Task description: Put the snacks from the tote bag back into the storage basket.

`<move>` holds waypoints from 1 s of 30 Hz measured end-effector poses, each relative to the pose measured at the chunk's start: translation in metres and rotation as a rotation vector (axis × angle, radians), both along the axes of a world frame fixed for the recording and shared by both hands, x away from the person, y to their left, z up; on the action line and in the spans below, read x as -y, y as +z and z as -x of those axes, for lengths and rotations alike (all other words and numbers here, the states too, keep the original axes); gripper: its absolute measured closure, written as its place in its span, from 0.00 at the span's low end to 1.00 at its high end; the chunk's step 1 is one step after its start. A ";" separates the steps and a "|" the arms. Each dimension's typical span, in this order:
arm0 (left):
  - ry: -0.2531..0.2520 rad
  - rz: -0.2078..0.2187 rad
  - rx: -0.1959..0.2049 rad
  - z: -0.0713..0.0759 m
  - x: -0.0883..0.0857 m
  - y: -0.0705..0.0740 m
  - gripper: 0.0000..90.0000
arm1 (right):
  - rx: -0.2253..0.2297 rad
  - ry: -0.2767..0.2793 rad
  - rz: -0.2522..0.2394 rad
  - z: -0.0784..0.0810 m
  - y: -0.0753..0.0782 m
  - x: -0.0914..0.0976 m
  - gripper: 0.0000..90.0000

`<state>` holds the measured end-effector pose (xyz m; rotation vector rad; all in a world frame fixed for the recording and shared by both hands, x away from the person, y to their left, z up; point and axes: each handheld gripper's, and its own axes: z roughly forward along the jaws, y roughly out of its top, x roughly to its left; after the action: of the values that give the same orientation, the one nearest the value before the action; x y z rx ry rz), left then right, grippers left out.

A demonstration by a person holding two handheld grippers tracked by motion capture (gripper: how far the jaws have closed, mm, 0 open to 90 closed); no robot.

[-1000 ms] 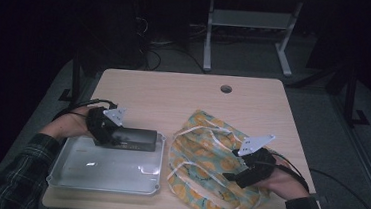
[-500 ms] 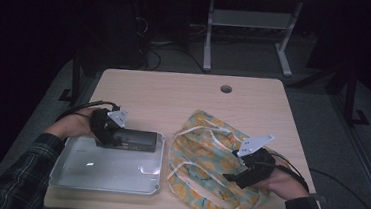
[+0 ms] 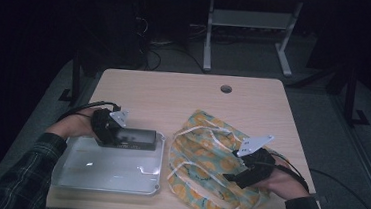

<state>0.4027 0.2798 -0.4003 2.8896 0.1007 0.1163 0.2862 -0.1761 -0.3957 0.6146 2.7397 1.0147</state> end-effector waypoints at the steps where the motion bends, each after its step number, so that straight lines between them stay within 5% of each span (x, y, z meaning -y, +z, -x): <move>1: 0.002 -0.001 0.001 0.000 0.000 0.000 0.45 | 0.001 0.001 0.000 0.000 0.000 0.000 0.21; 15: 0.116 0.059 0.009 0.003 -0.010 0.005 0.32 | -0.007 0.010 0.003 0.000 0.000 -0.002 0.21; 30: 0.271 0.306 0.026 0.033 -0.035 0.045 0.20 | -0.003 -0.006 -0.003 -0.002 0.000 0.001 0.20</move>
<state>0.3700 0.3148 -0.3558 2.5539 0.4637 0.1712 0.2882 -0.1768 -0.3955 0.6249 2.7380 1.0175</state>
